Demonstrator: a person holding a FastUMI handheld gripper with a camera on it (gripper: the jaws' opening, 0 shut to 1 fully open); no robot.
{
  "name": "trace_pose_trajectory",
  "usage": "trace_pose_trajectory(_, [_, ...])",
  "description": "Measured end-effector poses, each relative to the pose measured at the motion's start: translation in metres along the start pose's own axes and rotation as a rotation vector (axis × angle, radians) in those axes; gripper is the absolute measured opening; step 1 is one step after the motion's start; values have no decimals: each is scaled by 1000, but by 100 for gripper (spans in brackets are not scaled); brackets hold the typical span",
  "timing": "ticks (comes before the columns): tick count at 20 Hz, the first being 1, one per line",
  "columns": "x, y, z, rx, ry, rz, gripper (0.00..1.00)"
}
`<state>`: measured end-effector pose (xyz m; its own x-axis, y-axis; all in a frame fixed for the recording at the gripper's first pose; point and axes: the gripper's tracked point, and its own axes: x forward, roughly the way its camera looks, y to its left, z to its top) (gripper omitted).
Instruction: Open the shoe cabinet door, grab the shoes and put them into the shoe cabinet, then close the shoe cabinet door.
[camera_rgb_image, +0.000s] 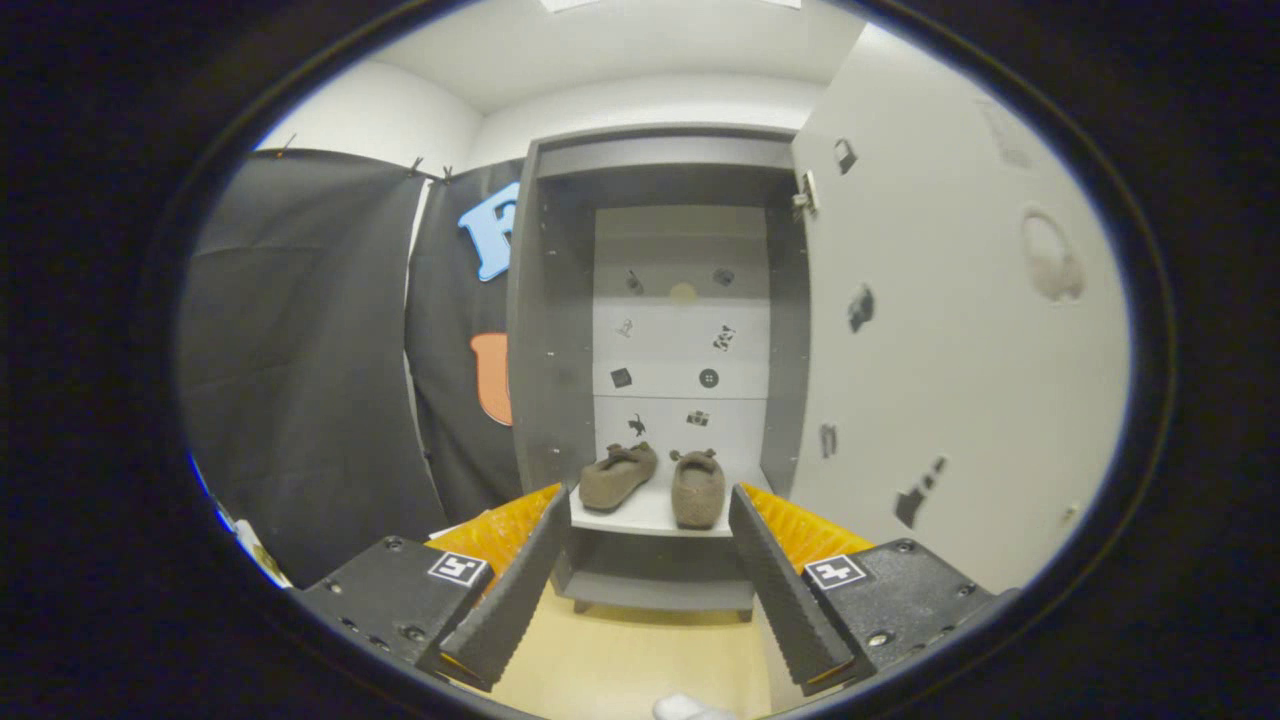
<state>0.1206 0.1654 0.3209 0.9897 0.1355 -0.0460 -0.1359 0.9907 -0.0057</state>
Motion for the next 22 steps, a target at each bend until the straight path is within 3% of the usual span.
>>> trace_pose_trajectory(7, [-114,-74,-20,-1,13,-92,100])
trace_pose_trajectory(12, [-156,-157,-21,35,-1,-194,100])
trace_pose_trajectory(16, [-153,-225,-23,72,-1,-223,100])
trace_pose_trajectory(19, [-133,-257,-21,77,9,-180,99])
trace_pose_trajectory(22, [-111,-263,-26,80,36,-85,99])
